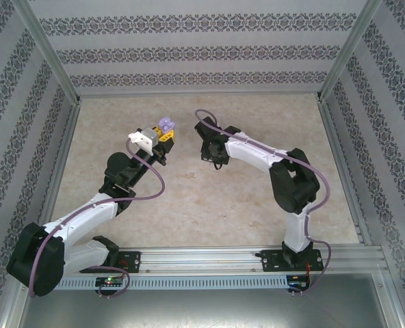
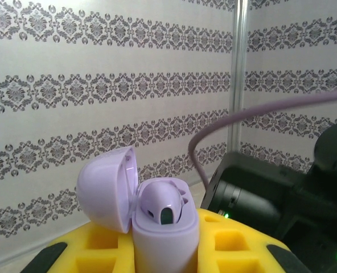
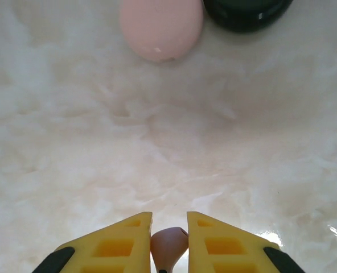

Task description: Insert wireless bluetooth earbuds into charging case

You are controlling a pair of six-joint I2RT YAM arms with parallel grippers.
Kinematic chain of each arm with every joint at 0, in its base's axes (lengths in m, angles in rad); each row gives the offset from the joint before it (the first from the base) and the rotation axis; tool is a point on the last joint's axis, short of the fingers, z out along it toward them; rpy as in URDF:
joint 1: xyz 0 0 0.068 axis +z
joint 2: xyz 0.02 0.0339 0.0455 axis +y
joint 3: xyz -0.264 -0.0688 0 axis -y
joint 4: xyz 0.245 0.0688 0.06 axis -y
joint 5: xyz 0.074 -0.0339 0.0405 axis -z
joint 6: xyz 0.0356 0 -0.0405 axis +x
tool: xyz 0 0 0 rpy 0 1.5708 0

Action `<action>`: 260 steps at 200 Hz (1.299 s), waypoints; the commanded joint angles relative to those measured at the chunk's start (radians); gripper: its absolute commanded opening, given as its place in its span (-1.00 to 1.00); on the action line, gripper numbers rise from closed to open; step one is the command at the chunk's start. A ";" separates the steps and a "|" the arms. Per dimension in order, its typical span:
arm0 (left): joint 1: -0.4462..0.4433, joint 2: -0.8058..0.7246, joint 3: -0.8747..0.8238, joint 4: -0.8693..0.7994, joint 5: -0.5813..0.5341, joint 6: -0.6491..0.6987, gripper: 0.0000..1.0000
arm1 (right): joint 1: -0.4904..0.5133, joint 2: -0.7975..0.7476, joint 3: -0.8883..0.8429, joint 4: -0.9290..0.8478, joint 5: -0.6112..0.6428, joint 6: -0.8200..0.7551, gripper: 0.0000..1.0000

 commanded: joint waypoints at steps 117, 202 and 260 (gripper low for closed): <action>0.014 0.033 0.085 -0.035 0.217 0.007 -1.00 | 0.029 -0.460 0.027 0.056 0.036 -0.170 -0.60; -0.037 0.126 0.153 -0.059 0.332 0.073 -1.00 | 0.115 -0.617 0.024 0.154 0.034 -0.297 -0.59; -0.074 0.182 0.203 -0.051 0.342 0.109 -1.00 | 0.198 -0.653 -0.030 0.238 0.076 -0.370 -0.59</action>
